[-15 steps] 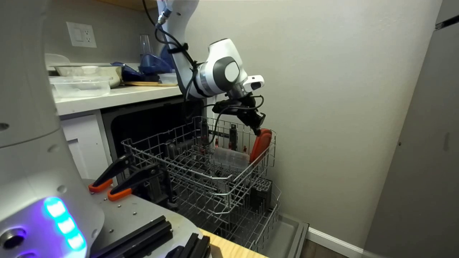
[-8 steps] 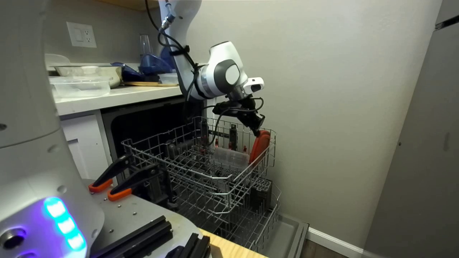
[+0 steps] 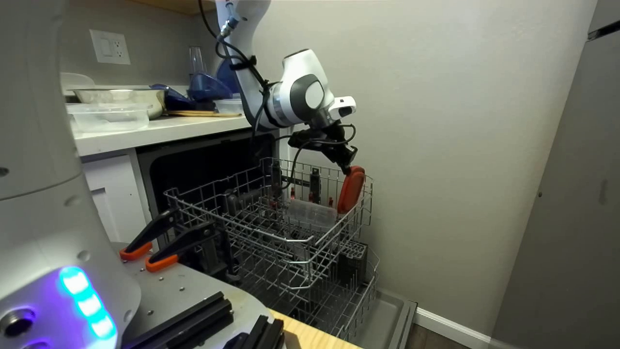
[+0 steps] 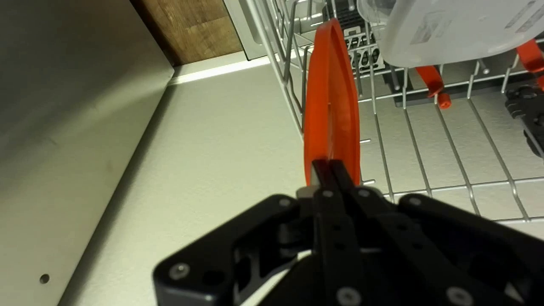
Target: Put the red lid in the dishwasher.
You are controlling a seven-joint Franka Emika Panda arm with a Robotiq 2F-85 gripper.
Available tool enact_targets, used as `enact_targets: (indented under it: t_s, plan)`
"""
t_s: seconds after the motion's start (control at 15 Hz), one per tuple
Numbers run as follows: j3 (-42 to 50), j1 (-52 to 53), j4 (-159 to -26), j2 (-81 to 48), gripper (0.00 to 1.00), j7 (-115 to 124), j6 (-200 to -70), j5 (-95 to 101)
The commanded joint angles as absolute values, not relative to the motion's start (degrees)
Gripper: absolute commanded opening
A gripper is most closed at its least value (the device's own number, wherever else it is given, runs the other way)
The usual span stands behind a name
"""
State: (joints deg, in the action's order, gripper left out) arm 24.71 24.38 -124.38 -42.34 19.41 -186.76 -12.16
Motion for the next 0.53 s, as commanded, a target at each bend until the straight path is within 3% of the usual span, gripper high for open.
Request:
enact_targets:
  t_s: [0.0,0.47]
  plan:
    - [22.4,22.7,-124.8,-42.6,0.00,18.1,-186.7,-13.6]
    - [21.1,21.3,-124.5,-44.9,0.00,18.0,-186.3,-13.5]
